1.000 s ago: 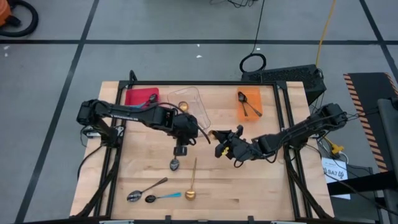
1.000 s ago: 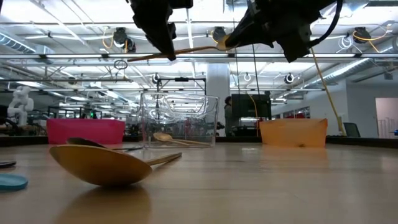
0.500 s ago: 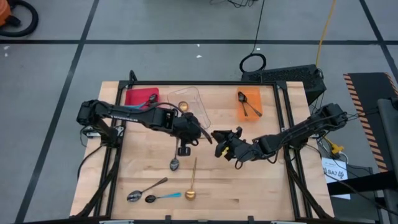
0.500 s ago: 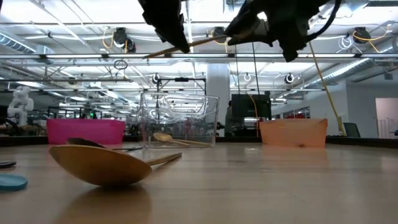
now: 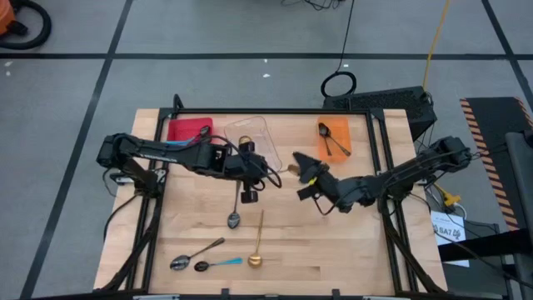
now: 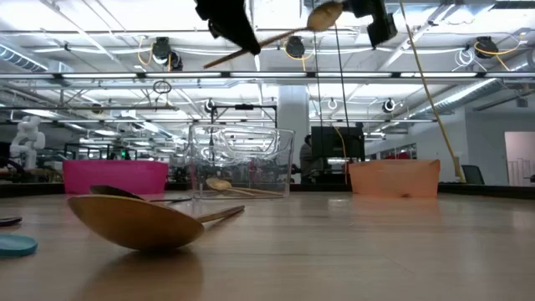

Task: Sort silverware by color (type)
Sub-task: Put the gold spoon into the transparent bin

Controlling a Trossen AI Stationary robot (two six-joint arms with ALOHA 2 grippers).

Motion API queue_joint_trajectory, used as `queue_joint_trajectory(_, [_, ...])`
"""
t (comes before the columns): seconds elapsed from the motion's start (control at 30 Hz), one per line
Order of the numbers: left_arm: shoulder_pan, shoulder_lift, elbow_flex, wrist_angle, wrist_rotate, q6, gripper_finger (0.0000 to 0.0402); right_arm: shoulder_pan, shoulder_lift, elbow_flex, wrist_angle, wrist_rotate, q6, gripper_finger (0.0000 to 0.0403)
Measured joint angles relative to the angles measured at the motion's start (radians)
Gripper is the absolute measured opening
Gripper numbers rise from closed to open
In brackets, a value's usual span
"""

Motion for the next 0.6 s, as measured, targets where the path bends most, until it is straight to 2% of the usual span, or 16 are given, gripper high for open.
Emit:
queue_joint_trajectory(0.17, [-0.014,-0.036,0.001,0.05,-0.092,0.001,0.0026,-0.017,-0.077,0.0,0.149,0.045,0.266,0.0125])
queue_joint_trajectory(0.33, [-0.04,-0.05,-0.001,0.087,-0.227,0.001,0.0026,-0.066,-0.186,0.0,0.207,0.115,0.705,0.0116])
queue_joint_trajectory(0.43, [-0.065,-0.053,-0.001,0.08,-0.312,0.001,0.0026,-0.1,-0.252,-0.01,0.155,0.127,0.959,0.0114])
queue_joint_trajectory(0.53, [-0.092,-0.063,-0.03,0.092,-0.385,-0.022,0.0026,-0.126,-0.31,-0.034,0.012,0.116,1.159,0.0114])
queue_joint_trajectory(0.6, [-0.11,-0.085,-0.069,0.11,-0.401,-0.042,0.0026,-0.137,-0.346,-0.068,-0.1,0.052,1.302,0.0113])
